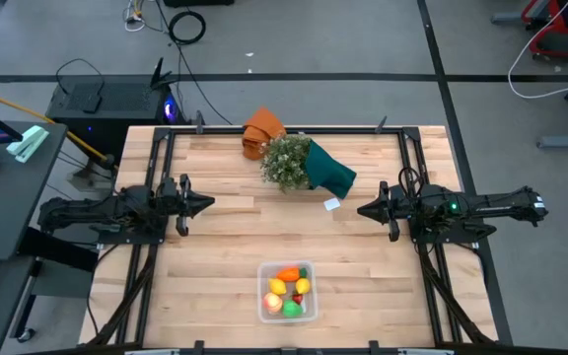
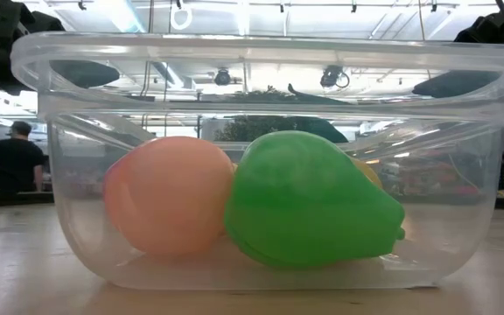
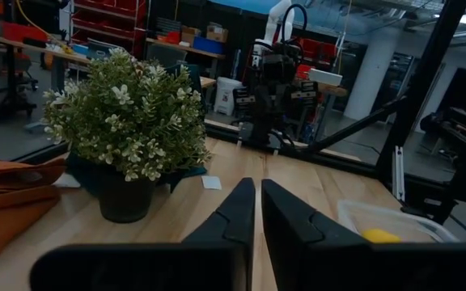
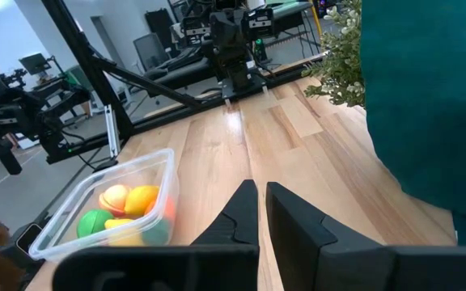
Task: Pick and placing Produce into tupperware
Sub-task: Return to Home Position
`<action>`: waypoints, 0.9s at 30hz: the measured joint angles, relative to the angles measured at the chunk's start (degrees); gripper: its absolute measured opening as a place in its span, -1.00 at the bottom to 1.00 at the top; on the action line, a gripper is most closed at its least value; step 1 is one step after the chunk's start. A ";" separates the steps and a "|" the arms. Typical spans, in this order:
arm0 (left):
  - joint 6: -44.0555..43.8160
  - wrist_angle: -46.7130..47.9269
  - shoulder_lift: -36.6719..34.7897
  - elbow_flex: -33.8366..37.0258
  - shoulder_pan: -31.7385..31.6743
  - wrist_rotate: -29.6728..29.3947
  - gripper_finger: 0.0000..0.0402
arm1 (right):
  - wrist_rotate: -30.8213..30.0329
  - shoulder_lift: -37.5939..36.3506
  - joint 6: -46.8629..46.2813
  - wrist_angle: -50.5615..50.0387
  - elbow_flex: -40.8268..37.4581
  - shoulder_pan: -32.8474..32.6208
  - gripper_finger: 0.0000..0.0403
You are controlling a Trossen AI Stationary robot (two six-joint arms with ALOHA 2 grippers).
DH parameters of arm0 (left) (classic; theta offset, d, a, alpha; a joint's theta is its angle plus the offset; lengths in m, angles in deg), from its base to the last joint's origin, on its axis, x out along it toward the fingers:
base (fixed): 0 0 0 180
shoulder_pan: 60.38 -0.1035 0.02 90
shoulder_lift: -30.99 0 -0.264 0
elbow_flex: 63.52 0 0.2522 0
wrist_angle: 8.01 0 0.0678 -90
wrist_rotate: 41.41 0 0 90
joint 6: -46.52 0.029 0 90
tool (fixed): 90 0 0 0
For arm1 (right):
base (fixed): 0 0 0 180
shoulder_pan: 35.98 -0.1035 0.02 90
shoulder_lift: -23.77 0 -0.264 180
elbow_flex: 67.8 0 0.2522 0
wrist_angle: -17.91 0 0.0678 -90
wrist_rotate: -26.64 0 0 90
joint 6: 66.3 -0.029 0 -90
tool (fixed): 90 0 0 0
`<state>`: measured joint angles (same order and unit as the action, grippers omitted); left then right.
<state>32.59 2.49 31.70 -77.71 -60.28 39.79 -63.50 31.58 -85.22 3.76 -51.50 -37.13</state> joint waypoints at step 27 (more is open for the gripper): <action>0.00 -0.02 0.00 0.02 0.00 0.00 -0.84 | 0.00 0.00 0.00 -0.02 0.00 0.00 -1.00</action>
<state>32.59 2.47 31.70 -77.69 -60.28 39.79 -63.50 31.58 -85.22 3.74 -51.50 -37.13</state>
